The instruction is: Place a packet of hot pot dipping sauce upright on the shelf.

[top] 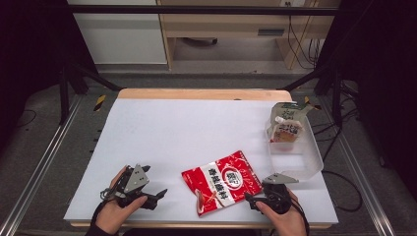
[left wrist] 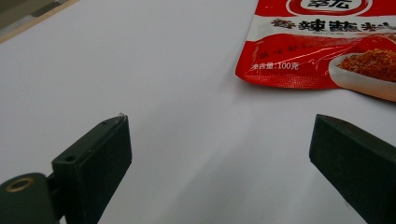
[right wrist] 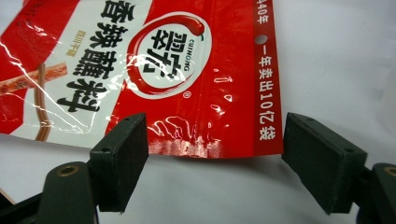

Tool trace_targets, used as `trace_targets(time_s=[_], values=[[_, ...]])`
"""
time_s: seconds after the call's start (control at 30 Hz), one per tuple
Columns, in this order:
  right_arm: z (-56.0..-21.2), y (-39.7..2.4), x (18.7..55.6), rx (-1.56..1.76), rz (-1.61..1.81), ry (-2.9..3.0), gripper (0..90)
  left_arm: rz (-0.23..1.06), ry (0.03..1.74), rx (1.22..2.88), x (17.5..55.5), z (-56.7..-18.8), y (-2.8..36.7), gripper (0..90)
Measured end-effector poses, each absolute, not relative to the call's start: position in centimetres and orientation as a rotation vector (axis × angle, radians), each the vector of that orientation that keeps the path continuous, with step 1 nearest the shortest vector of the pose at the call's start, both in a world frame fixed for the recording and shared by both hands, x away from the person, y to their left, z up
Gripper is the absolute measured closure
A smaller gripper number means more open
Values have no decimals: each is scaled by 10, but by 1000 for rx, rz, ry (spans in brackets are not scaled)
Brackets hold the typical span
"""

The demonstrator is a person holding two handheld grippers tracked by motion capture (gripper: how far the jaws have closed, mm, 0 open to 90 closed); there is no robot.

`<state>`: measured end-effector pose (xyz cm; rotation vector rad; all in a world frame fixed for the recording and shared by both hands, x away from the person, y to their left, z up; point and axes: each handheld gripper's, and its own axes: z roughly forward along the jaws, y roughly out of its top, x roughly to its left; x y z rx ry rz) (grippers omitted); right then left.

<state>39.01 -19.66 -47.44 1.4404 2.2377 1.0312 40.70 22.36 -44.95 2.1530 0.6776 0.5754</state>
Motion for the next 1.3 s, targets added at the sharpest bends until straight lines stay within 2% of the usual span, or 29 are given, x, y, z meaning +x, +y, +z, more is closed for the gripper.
trace_targets(time_s=[0.1,0.2,0.67,1.3], values=[[-475,-194,392,1450,1048,2252,268,572,676,2155,407,-450,223,60],[-471,-191,390,1432,1091,2237,351,573,677,2155,407,-450,223,60],[-453,-180,402,1337,1027,2218,900,567,665,2171,409,-449,223,65],[-381,-144,441,995,1040,2320,900,580,629,2208,423,-420,231,65]])
